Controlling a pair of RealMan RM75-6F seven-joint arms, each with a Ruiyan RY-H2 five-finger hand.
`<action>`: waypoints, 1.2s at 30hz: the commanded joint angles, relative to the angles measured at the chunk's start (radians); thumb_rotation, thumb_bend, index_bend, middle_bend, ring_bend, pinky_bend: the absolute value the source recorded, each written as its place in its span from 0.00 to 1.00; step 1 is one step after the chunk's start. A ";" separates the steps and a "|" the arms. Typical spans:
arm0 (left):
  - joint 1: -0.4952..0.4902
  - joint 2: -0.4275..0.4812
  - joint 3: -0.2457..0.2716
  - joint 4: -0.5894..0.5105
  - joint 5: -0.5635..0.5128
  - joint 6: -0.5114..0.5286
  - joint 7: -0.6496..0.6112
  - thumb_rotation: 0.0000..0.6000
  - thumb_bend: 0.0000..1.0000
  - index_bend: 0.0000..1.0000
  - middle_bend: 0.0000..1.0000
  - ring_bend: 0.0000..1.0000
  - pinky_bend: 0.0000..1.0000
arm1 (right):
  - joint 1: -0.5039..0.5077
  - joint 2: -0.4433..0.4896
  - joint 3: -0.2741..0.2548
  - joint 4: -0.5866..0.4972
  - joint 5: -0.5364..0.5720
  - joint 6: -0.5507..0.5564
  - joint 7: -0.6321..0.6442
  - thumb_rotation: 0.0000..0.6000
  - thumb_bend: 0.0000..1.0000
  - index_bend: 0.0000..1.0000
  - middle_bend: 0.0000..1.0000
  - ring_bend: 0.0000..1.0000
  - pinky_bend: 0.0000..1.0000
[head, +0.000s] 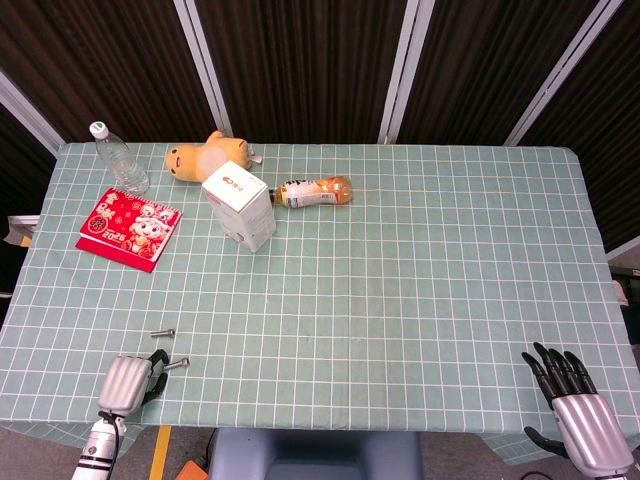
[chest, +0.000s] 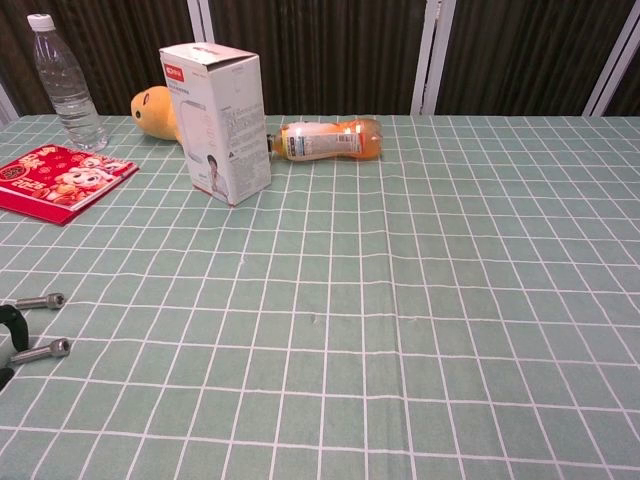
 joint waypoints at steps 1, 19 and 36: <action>-0.002 -0.004 -0.002 0.005 -0.003 -0.001 -0.003 1.00 0.39 0.47 1.00 1.00 1.00 | 0.000 0.000 0.000 0.000 0.000 0.001 0.000 1.00 0.16 0.00 0.00 0.00 0.00; -0.016 -0.016 -0.005 0.009 -0.025 -0.021 0.005 1.00 0.39 0.50 1.00 1.00 1.00 | 0.002 -0.002 0.003 0.002 0.010 -0.005 -0.002 1.00 0.16 0.00 0.00 0.00 0.00; -0.020 -0.001 -0.012 -0.031 -0.018 0.016 -0.009 1.00 0.41 0.54 1.00 1.00 1.00 | 0.004 -0.005 0.006 0.001 0.020 -0.010 -0.007 1.00 0.16 0.00 0.00 0.00 0.00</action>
